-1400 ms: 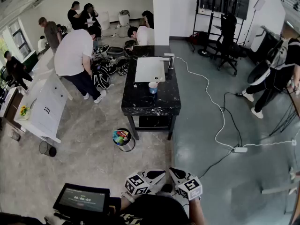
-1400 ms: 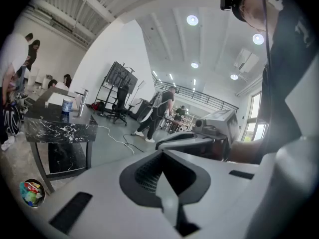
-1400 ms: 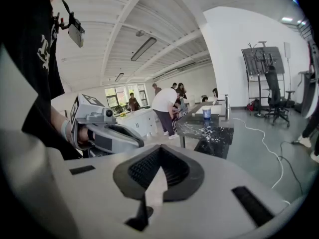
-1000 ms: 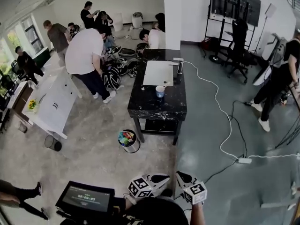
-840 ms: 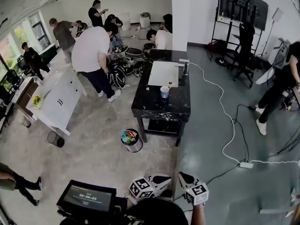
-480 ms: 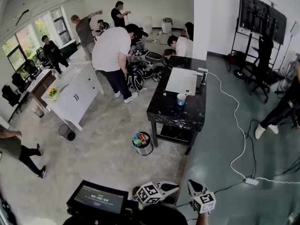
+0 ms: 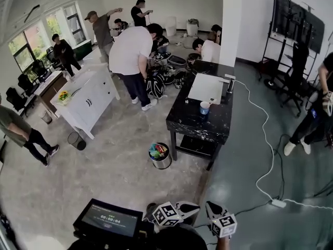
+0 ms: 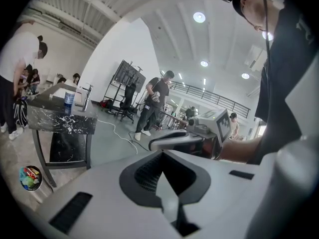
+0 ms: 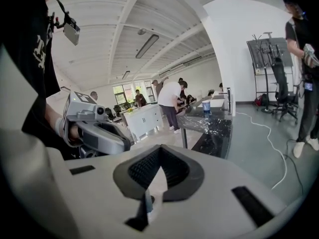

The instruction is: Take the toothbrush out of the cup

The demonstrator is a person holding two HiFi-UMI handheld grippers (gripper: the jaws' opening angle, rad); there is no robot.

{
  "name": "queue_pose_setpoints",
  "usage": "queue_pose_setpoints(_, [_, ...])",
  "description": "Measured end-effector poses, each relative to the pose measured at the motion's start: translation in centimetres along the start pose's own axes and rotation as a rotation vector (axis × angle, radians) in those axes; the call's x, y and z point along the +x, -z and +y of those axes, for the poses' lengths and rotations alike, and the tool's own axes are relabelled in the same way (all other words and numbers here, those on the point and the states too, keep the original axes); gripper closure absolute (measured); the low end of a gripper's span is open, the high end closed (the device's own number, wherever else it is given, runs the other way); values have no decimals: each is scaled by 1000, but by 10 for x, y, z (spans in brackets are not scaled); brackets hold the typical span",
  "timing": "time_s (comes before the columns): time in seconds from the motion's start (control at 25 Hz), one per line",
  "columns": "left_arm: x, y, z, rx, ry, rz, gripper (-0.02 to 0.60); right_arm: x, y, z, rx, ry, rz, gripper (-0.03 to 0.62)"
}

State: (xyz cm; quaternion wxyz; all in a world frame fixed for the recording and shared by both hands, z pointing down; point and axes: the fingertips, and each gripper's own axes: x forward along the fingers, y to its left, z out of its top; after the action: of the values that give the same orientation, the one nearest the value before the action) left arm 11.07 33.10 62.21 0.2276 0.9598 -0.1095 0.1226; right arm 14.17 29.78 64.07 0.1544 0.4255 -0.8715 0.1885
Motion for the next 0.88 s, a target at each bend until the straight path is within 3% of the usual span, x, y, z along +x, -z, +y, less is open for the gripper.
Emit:
queue_pose_setpoints(0.64, [-10,24,7,-84,-21,-20,575,-1,12,6,2,33,27,606])
queue_pose_setpoints(0.88, [-7,20,14,-75,3,-22,577,-1,24,14,17,41,70,606])
